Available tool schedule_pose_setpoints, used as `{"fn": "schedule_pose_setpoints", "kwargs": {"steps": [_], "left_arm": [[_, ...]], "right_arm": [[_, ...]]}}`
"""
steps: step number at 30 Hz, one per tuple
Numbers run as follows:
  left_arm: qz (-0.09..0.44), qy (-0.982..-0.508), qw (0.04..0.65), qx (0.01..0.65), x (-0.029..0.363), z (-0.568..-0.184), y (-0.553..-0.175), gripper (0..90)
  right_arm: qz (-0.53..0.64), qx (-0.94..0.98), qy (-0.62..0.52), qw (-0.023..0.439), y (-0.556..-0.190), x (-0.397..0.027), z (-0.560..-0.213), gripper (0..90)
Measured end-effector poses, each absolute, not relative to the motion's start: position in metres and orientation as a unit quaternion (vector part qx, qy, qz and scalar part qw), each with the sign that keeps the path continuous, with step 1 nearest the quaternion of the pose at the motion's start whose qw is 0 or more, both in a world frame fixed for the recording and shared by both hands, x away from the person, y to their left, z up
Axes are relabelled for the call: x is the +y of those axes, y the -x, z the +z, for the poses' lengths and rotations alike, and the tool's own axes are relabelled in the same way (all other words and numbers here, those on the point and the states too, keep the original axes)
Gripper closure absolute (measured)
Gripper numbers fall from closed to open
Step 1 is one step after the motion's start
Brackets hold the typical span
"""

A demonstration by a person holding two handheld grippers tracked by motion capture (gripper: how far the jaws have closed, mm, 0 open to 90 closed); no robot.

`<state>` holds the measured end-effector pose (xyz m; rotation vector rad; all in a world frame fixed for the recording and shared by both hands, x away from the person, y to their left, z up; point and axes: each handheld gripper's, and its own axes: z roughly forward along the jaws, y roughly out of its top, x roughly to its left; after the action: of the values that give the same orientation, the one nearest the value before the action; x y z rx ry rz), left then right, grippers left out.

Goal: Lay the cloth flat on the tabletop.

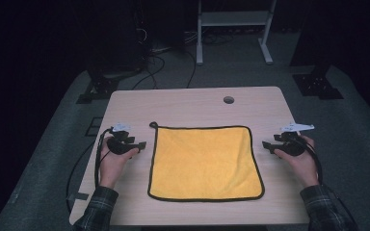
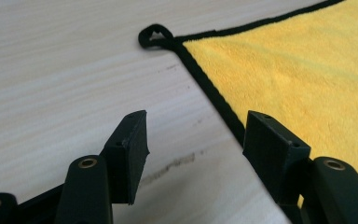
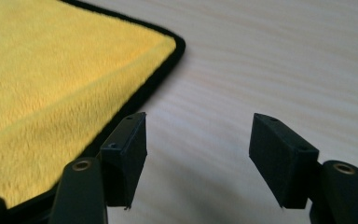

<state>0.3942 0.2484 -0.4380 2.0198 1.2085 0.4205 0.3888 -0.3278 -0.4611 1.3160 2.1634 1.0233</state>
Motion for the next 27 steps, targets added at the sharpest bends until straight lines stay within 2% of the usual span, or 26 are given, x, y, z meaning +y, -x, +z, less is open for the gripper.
{"fn": "schedule_pose_setpoints", "kwargs": {"steps": [14,21,27], "left_arm": [[0.151,-0.8,0.36,0.456,0.238,-0.451,-0.365,38.5],[0.141,-0.799,0.367,0.455,0.23,-0.457,-0.367,43.2],[0.145,-0.794,0.374,0.457,0.224,-0.458,-0.369,43.7]], "right_arm": [[0.347,0.773,-0.495,0.194,-0.365,-0.341,-0.48,30.3],[0.351,0.77,-0.491,0.206,-0.363,-0.343,-0.484,27.5],[0.351,0.771,-0.486,0.213,-0.363,-0.342,-0.486,24.9]]}}
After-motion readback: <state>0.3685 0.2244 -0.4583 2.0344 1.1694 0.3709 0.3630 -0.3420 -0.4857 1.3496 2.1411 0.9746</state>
